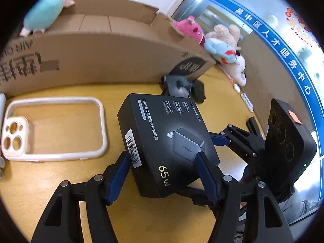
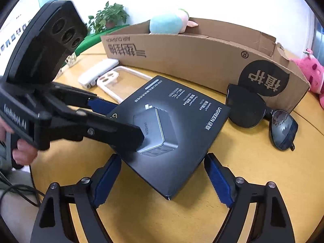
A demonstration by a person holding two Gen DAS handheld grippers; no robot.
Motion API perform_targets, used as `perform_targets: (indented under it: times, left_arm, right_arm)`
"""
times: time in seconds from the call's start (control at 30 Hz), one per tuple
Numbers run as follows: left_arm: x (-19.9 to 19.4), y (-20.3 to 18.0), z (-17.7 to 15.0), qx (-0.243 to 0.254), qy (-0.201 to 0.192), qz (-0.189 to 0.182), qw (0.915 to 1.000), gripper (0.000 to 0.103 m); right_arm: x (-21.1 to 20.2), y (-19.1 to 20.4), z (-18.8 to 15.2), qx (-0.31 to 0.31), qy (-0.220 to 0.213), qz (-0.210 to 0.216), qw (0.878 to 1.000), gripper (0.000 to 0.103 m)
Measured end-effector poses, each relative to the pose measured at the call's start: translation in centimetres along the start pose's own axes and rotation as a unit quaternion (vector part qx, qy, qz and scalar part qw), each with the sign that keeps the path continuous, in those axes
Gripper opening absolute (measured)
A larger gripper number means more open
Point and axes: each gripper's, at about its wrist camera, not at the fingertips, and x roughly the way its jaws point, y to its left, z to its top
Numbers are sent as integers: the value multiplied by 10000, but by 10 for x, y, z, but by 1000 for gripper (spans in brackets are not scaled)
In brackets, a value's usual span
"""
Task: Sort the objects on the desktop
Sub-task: 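Lift the charger box with both grippers and carry it over the cardboard box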
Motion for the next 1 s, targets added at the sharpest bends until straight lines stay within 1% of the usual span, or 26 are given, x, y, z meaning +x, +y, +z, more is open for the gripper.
perform_targets:
  times: [0.13,0.2,0.3,0.37,0.47,0.57,0.67,0.73,0.8,0.83,0.87,0.93,1.0]
  left_arm:
    - [-25,-9,10,120,-405,81,9991,66]
    - [-40,-13,18,217,-625,171,9977,66]
    - [-64,-20,37,436,-937,274,9943,66]
    - [-83,-23,56,601,-1181,346,9906,66]
    - [-111,-31,89,893,-1624,506,9814,66]
    - [-138,-39,125,1146,-2053,598,9701,66]
    - [-161,-46,163,1392,-2429,733,9572,66]
    - [-171,-45,191,1463,-2624,776,9506,66]
    - [-176,-41,217,1512,-2737,811,9464,66]
    - [-176,-39,226,1532,-2763,832,9451,66]
    - [-175,-36,237,1553,-2778,869,9440,66]
    - [-169,-26,256,1537,-2742,935,9447,66]
    - [-156,-13,274,1459,-2654,987,9479,66]
  right_arm:
    - [-18,7,10,-120,-378,-128,9991,83]
    - [-26,10,22,-212,-548,-170,9981,83]
    - [-39,17,47,-416,-752,-264,9960,83]
    - [-50,21,71,-636,-969,-386,9925,83]
    - [-64,23,108,-956,-1269,-558,9857,83]
    - [-82,24,155,-1241,-1660,-760,9753,83]
    - [-98,21,199,-1416,-2000,-857,9657,83]
    - [-107,13,233,-1451,-2190,-844,9612,83]
    - [-110,5,260,-1455,-2286,-826,9590,83]
    - [-109,-2,277,-1438,-2321,-802,9587,83]
    - [-107,-6,287,-1421,-2326,-780,9590,83]
    - [-97,-20,310,-1354,-2301,-698,9612,83]
    - [-82,-34,326,-1276,-2231,-613,9645,83]
